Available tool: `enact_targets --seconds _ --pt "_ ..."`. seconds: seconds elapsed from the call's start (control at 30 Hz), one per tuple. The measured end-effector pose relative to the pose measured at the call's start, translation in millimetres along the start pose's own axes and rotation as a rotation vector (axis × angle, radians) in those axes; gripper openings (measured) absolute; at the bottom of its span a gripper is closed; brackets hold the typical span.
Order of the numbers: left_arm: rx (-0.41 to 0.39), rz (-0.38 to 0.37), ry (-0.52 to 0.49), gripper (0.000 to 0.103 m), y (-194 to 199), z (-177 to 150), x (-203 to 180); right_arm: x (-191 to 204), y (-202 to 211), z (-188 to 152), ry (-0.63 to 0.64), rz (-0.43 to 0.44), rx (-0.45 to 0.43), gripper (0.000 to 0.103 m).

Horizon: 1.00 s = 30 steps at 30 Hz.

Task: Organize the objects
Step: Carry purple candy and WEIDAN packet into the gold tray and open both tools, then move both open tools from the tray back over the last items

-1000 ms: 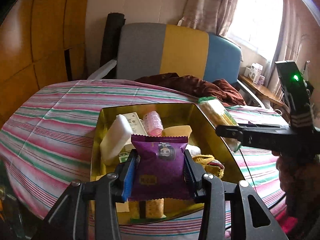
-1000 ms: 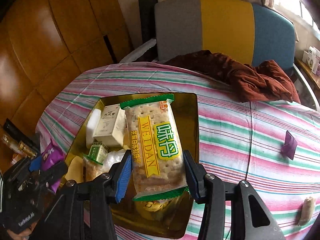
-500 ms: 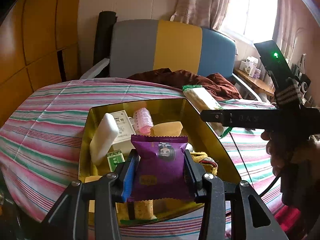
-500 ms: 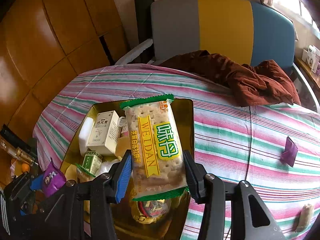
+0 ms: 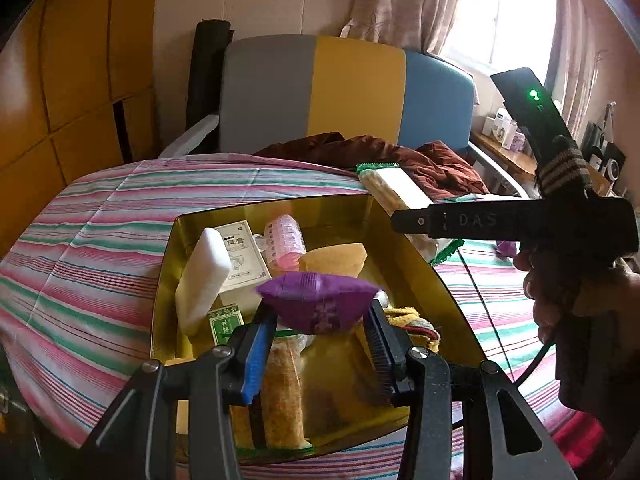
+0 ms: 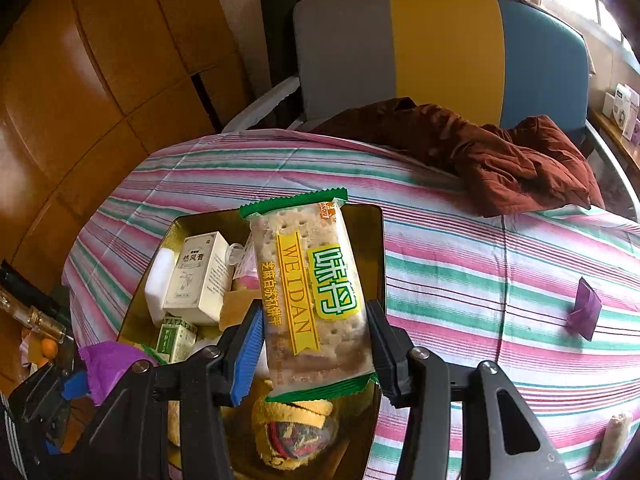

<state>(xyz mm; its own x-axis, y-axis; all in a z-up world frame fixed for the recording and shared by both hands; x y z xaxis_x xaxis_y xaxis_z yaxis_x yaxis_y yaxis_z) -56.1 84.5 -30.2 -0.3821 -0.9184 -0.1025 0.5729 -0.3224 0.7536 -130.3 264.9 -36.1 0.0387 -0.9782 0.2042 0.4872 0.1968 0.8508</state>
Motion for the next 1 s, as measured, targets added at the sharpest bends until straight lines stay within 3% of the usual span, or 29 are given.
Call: enact_targets --seconds 0.1,0.2,1.0 --pt "-0.009 0.011 0.006 0.058 0.5 0.8 1.0 -3.2 -6.0 1.9 -0.023 0.010 0.009 0.058" --pt "-0.023 0.025 0.008 0.063 3.0 0.6 1.6 -5.3 -7.9 -0.5 -0.037 0.017 0.013 0.059" --pt "-0.062 0.004 -0.029 0.072 26.0 -2.5 -16.0 -21.4 32.6 -58.7 -0.093 -0.011 -0.008 0.060"
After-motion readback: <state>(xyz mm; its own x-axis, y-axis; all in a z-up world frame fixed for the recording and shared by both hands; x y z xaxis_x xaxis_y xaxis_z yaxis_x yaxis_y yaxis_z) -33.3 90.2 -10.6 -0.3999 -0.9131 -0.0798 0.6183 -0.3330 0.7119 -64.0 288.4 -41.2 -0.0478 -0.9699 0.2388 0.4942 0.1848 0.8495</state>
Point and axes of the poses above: each gripper's, at about its wrist camera, not at the fingertips, and y roughly against the way its jaws point, x to its left, z to its top, the point moved 1 cm from there along -y, roughly the way its jaws point, and after that the axes turned 7 degrees about x, right-handed, at the moved point
